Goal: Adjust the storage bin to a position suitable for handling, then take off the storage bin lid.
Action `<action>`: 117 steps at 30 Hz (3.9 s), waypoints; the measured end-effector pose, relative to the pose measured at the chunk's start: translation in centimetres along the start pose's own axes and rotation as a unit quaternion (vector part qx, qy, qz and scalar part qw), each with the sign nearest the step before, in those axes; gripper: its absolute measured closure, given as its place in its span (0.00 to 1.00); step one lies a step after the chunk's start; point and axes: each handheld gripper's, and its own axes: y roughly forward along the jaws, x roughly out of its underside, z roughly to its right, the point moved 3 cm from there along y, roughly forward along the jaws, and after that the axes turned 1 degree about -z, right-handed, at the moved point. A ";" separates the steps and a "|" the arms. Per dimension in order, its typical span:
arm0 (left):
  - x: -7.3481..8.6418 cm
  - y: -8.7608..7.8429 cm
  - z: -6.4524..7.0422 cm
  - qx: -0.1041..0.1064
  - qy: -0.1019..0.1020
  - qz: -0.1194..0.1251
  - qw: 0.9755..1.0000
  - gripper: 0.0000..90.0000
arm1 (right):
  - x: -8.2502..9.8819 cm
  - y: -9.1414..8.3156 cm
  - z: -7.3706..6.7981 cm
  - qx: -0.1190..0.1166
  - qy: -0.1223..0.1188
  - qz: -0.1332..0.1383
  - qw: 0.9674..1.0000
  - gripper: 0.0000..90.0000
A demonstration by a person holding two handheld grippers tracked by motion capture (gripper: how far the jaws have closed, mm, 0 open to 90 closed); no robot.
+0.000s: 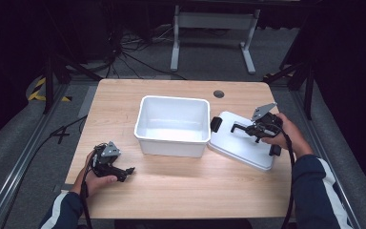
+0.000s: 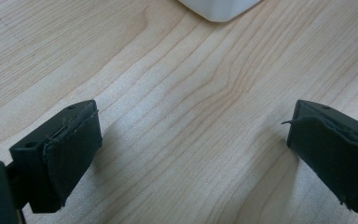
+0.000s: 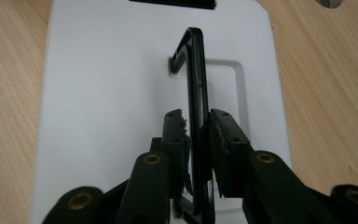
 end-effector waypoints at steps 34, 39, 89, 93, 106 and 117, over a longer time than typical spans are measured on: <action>0.0 0.0 -0.1 0.004 0.005 -0.001 1.000 0.04 | 1.7 -6.0 -3.0 0.069 0.073 0.068 0.993 0.39; -0.1 0.1 -0.1 0.006 0.005 -0.005 1.000 0.03 | 2.8 -6.5 -3.7 0.078 0.080 0.078 0.991 0.36; -0.1 0.1 -0.1 0.006 0.007 -0.005 1.000 0.03 | 14.0 -3.8 -9.9 0.077 0.157 0.132 0.976 0.24; -0.1 0.1 -0.1 0.006 0.007 -0.005 1.000 0.03 | 14.6 -2.9 -10.2 0.069 0.179 0.134 0.972 0.21; -0.2 0.1 -0.1 0.004 0.010 -0.005 1.000 0.02 | 15.6 -1.8 -10.3 0.045 0.228 0.131 0.964 0.17; -0.2 0.1 -0.1 0.001 0.008 -0.005 1.000 0.02 | 15.5 -1.8 -10.4 0.053 0.237 0.126 0.962 0.17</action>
